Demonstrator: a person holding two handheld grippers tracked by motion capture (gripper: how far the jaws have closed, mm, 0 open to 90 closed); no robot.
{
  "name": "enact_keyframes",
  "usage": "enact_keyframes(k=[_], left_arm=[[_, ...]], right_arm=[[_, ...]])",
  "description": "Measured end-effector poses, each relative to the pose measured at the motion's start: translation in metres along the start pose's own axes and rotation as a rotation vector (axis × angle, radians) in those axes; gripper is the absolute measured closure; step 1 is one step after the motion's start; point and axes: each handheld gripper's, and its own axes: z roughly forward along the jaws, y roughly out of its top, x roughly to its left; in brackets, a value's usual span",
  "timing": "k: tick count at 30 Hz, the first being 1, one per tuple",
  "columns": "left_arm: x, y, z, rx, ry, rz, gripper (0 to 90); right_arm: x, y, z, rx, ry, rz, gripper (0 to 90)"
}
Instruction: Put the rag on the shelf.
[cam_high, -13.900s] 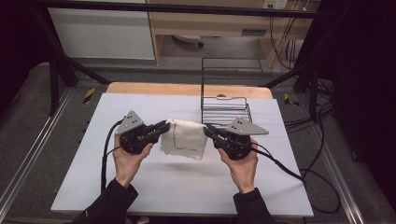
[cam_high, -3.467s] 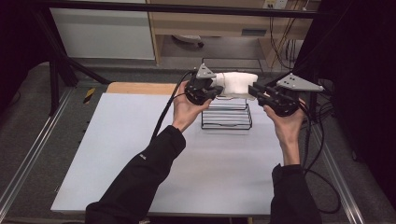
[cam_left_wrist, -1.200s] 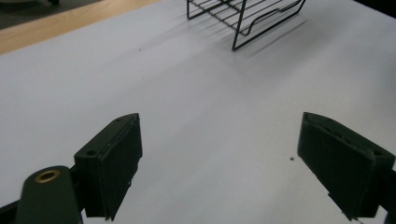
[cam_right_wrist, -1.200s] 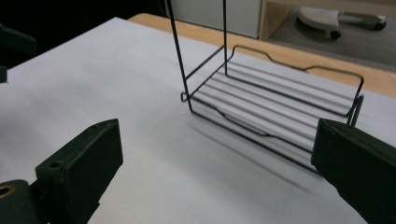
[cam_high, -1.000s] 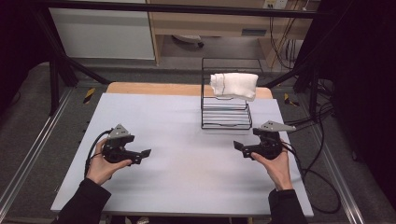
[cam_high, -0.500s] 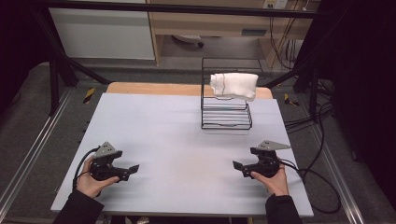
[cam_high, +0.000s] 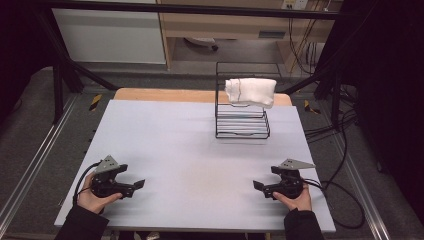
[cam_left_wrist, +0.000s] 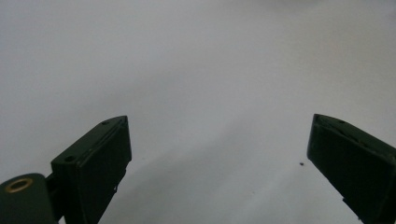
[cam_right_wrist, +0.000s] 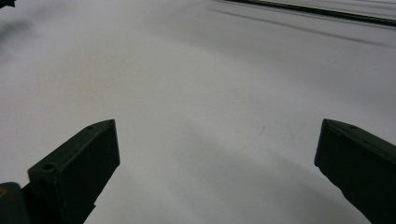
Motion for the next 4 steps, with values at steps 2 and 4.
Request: enact_keyframes(k=[2,4], left_arm=[[0.0005,-0.0013,0.0,0.004,0.0,0.002,6.6],[0.0005,-0.0021,0.0005,0.007,0.002,-0.001,6.6]], right_arm=[[-0.0003,-0.0003,0.0005,0.005,-0.002,-0.008,0.7],[-0.0005,-0.0003,0.0007,0.01,-0.003,-0.013,0.7]])
